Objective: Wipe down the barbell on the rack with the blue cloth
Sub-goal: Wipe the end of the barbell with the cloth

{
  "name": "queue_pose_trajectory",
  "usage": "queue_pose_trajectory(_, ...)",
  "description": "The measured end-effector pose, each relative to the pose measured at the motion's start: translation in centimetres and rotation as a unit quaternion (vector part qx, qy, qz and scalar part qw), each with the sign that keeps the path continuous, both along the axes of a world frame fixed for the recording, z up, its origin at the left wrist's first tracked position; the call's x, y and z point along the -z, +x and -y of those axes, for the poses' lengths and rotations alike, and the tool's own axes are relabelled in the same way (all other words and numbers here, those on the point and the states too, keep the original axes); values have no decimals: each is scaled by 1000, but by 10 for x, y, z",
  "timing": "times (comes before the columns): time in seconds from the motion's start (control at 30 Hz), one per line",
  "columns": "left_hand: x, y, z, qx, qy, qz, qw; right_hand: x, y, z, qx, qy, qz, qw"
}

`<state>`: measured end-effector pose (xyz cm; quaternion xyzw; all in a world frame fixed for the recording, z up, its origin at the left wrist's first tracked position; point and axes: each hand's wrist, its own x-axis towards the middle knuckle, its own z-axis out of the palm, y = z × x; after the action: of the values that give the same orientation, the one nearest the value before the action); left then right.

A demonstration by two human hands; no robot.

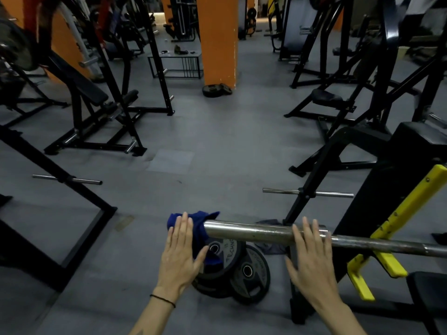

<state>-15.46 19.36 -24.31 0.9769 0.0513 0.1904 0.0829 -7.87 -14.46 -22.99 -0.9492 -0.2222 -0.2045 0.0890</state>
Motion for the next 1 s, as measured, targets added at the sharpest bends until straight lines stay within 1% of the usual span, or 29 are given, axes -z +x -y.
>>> queue_pose_trajectory(0.1, 0, 2, -2, -36, -23, 5, 999, -4, 8, -18, -47, -40, 10, 998)
queue_pose_trajectory(0.2, -1, 3, 15, -52, -62, -2, 997, -2, 17, -34, -53, -67, -5, 996)
queue_pose_trajectory(0.27, -3, 7, 28, -35, -69, -6, 997, -2, 23, -43, -61, -59, 2, 996)
queue_pose_trajectory(0.33, -4, 8, 34, 6, -52, -12, 999, -5, 28, -48, -63, -36, -1, 997)
queue_pose_trajectory(0.4, -1, 6, 26, 47, -30, -6, 998, -11, 30, -51, -66, -12, -17, 998)
queue_pose_trajectory(0.47, 3, 4, 9, 61, -14, 0, 998, -18, 30, -53, -79, 4, -29, 996)
queue_pose_trajectory(0.63, 3, 4, -33, 16, -32, 25, 999, -28, 34, -51, -96, 18, -48, 994)
queue_pose_trajectory(0.7, -2, 9, -34, -8, -47, 27, 999, -28, 42, -48, -103, 0, -61, 993)
queue_pose_trajectory(0.77, -7, 19, -16, -11, -57, 23, 998, -26, 52, -44, -120, -26, -61, 991)
queue_pose_trajectory(0.9, -5, 30, 40, 90, -19, 7, 996, -26, 60, -39, -127, -46, -81, 987)
queue_pose_trajectory(1.0, -3, 24, 23, 122, -5, 13, 992, -31, 56, -41, -125, -44, -94, 987)
